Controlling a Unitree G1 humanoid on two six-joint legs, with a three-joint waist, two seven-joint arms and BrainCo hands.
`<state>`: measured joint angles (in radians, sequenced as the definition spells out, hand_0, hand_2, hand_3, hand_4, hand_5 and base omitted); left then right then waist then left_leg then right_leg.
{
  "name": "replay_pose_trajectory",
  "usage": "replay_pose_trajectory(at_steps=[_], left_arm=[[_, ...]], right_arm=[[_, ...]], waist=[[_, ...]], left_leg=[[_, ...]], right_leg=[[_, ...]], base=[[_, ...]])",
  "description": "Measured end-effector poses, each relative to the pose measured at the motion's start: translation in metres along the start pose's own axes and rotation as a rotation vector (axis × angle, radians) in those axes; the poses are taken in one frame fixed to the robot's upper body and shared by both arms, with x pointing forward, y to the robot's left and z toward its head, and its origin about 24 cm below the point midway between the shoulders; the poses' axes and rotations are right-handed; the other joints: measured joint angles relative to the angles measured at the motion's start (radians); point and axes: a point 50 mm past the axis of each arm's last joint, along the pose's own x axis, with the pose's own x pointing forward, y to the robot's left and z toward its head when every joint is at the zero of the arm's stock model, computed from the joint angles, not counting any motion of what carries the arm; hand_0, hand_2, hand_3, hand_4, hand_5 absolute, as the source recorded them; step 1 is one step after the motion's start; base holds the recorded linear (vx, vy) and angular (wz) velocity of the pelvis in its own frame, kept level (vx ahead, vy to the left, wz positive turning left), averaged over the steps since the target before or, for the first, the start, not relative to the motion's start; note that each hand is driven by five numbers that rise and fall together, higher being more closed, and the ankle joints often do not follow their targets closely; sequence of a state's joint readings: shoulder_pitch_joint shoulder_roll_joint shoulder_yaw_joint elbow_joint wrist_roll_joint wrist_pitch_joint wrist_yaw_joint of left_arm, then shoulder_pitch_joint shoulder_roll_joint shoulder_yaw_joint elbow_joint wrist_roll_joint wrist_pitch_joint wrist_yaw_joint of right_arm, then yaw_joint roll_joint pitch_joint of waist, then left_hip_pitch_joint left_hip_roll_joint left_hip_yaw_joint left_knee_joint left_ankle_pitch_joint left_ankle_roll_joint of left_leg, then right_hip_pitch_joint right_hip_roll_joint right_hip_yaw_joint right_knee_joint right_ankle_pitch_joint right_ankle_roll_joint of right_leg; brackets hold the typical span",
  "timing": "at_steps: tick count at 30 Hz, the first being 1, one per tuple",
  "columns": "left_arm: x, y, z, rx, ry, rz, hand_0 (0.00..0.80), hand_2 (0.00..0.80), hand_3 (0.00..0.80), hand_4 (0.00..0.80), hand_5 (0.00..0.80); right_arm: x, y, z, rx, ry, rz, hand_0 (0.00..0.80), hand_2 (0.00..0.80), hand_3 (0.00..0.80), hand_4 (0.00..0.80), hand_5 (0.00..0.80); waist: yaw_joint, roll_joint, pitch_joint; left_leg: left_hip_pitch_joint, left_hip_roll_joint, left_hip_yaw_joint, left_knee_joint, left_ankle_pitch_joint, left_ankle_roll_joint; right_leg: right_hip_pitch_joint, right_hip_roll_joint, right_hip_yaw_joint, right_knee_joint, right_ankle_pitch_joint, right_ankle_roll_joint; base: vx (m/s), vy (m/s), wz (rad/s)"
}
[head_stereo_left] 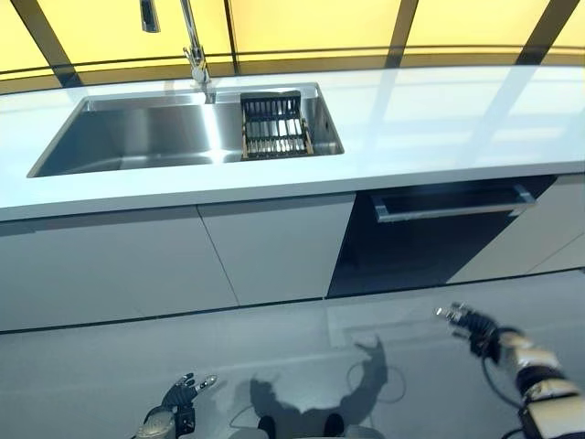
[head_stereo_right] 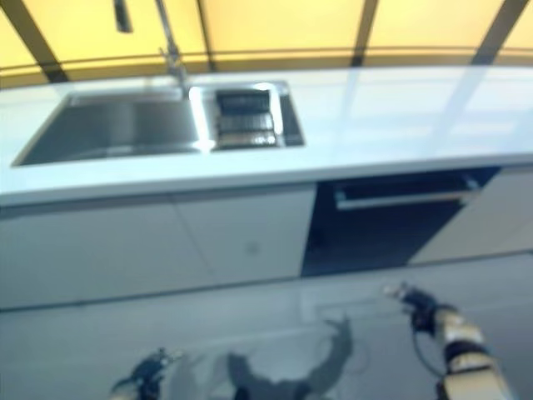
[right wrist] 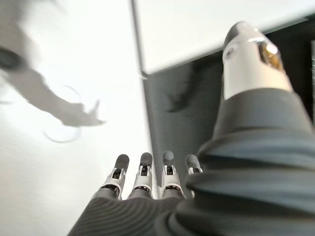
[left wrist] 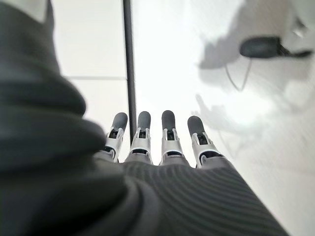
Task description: Take plates into dishwasher
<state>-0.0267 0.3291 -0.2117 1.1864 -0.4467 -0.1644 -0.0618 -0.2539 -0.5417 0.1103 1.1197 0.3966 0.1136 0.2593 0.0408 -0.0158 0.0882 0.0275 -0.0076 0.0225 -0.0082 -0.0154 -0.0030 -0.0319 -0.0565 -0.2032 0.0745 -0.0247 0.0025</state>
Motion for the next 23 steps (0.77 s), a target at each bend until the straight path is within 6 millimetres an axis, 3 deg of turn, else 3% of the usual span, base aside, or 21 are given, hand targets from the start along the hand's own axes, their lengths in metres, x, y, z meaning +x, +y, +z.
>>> replay_pose_trajectory(at_steps=[4, 7, 11, 15, 19, 23], left_arm=[[-0.001, 0.001, -0.01, -0.003, 0.048, 0.005, 0.0, 0.0, 0.0, 0.0, 0.0], [-0.003, -0.01, -0.024, -0.019, 0.11, -0.015, 0.0, 0.0, 0.0, 0.0, 0.0], [-0.005, -0.029, -0.038, -0.04, 0.183, -0.041, 0.0, 0.0, 0.0, 0.0, 0.0], [-0.005, -0.043, -0.043, -0.054, 0.213, -0.047, 0.0, 0.0, 0.0, 0.0, 0.0], [-0.006, -0.055, -0.045, -0.017, 0.215, -0.087, 0.0, 0.0, 0.0, 0.0, 0.0], [-0.006, -0.055, -0.046, -0.003, 0.218, -0.094, 0.0, 0.0, 0.0, 0.0, 0.0]], right_arm=[[0.004, 0.034, -0.048, -0.1, 0.08, -0.017, 0.0, 0.0, 0.0, 0.0, 0.0], [0.002, 0.071, -0.088, -0.21, 0.169, 0.008, 0.0, 0.0, 0.0, 0.0, 0.0], [-0.004, 0.098, -0.118, -0.274, 0.246, 0.022, 0.0, 0.0, 0.0, 0.0, 0.0], [-0.011, 0.104, -0.142, -0.29, 0.351, 0.007, 0.0, 0.0, 0.0, 0.0, 0.0], [-0.013, 0.102, -0.145, -0.326, 0.371, -0.001, 0.0, 0.0, 0.0, 0.0, 0.0], [-0.016, 0.098, -0.15, -0.355, 0.389, -0.005, 0.0, 0.0, 0.0, 0.0, 0.0]], waist=[[-0.001, 0.001, -0.028], [-0.001, 0.005, -0.047], [-0.002, 0.015, -0.058], [-0.002, 0.02, -0.069], [-0.002, 0.02, -0.076], [-0.003, 0.028, -0.087]], left_leg=[[0.002, -0.002, -0.006, -0.018, 0.004, 0.002], [0.017, -0.001, -0.013, -0.029, 0.005, 0.001], [0.032, -0.001, -0.013, -0.043, 0.005, 0.001], [0.038, 0.0, -0.013, -0.047, 0.005, 0.001], [0.053, 0.001, -0.015, -0.051, 0.005, 0.0], [0.053, 0.001, -0.015, -0.051, 0.005, 0.0]], right_leg=[[0.032, 0.007, 0.002, -0.078, 0.035, 0.004], [0.049, 0.011, 0.002, -0.099, 0.039, 0.004], [0.07, 0.013, 0.003, -0.116, 0.041, 0.005], [0.078, 0.015, 0.003, -0.124, 0.042, 0.006], [0.095, 0.017, 0.003, -0.133, 0.042, 0.006], [0.096, 0.017, 0.003, -0.132, 0.042, 0.005]], base=[[0.029, 0.01, 0.03], [0.063, 0.011, 0.07], [0.053, 0.021, 0.01], [0.032, 0.017, 0.0], [0.004, 0.01, 0.02], [0.0, 0.0, 0.0]])
